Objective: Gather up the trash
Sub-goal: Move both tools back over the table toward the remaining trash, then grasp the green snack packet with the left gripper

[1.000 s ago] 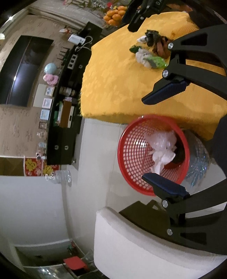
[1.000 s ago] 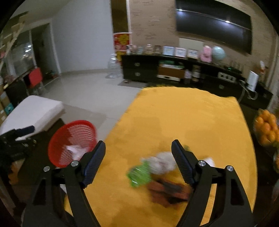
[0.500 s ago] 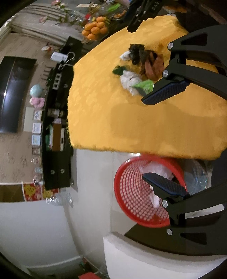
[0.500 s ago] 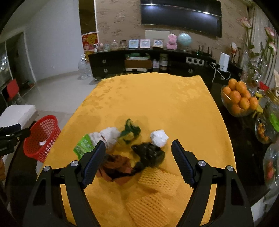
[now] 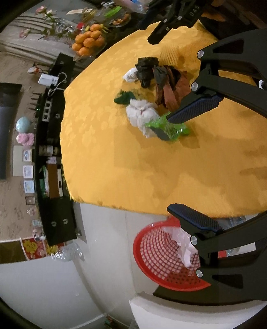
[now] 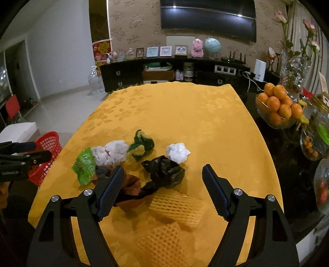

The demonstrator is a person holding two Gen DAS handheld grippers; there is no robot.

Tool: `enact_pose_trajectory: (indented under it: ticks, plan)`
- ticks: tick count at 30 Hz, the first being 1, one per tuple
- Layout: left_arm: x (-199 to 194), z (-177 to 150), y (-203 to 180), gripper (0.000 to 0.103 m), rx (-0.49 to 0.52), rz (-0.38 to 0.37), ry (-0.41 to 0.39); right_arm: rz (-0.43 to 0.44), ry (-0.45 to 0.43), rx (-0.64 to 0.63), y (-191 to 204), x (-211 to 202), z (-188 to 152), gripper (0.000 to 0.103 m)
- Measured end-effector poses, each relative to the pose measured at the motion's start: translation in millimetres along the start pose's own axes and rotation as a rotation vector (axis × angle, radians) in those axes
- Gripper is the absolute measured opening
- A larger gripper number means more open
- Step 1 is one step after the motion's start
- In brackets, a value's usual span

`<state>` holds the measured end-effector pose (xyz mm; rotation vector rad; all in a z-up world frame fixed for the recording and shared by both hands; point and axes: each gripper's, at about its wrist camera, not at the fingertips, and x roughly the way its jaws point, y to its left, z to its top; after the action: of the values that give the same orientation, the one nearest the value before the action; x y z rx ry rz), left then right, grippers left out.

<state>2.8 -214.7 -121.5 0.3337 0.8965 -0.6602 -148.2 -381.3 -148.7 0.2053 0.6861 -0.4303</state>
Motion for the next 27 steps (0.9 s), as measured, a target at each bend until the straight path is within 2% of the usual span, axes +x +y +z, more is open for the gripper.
enact_pose_trajectory:
  ticks: [7,11,17,18,20,23,27]
  plan:
    - [31,8,-27,0.077,0.035,-0.047,0.064,0.010,0.016,0.040,-10,7,-5,0.075]
    - [49,16,-32,0.077,0.018,-0.060,0.093,0.021,0.033,0.069,-16,14,-8,0.075]
    - [68,15,-34,0.076,0.006,-0.043,0.124,0.039,0.050,0.108,-22,22,-9,0.075]
    - [71,15,-34,0.073,0.009,-0.039,0.130,0.040,0.050,0.116,-24,24,-10,0.075]
    - [79,12,-35,0.057,0.006,-0.044,0.153,0.048,0.053,0.125,-25,26,-9,0.075]
    - [88,8,-32,0.042,-0.023,-0.079,0.180,0.058,0.065,0.127,-24,30,-9,0.075]
    - [87,5,-31,0.037,-0.035,-0.096,0.165,0.065,0.077,0.118,-21,36,-11,0.075]
